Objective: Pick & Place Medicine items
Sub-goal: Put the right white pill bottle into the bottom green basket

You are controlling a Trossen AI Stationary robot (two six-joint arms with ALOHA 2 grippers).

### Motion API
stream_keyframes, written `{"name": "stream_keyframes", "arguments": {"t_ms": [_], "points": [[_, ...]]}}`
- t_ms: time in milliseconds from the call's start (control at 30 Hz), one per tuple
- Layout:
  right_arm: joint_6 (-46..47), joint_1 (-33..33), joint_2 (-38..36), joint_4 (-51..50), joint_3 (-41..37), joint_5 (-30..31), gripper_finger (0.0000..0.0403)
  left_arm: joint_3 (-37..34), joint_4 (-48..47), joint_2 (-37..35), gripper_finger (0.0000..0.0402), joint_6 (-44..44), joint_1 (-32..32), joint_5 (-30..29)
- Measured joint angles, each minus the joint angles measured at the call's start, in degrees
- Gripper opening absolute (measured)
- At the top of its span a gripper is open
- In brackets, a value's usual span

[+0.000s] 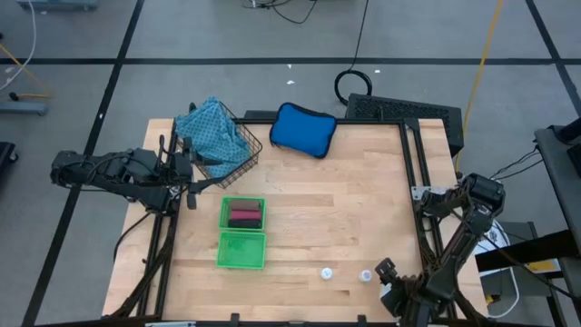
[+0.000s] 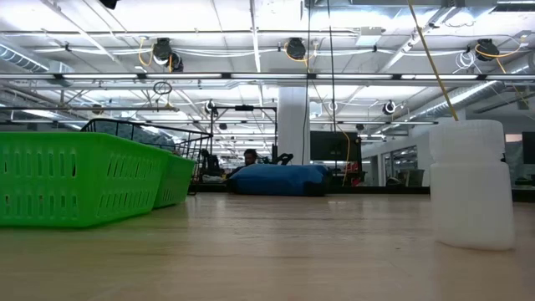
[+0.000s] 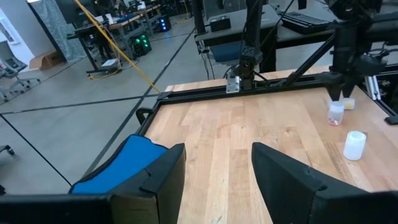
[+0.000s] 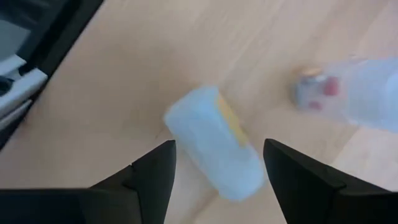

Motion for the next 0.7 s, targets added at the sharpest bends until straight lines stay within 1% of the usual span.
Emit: {"name": "stream_keyframes", "arguments": {"t_ms": [233,400,633,700], "points": [[0.04,-0.02,0.0,1.35,-2.72,-0.25,0.0213,0.0,-0.01,0.01,0.0191,0.0,-0.01,-0.01],[0.47,-0.02,0.0,1.95,-3.6,-0.28,0.0192,0.0,-0.02,0.01,0.0191,0.0,-0.02,0.0],[8.6,-0.02,-0.13,1.56,-5.29,-0.14,0.0136,0.0,-0.02,0.01,0.0191,0.0,-0.01,0.0],[10.9,-0.02,-0.44,-0.01,-5.22,-0.17,0.0134,0.0,-0.02,0.0,0.0191,0.0,-0.02,0.0]]}}
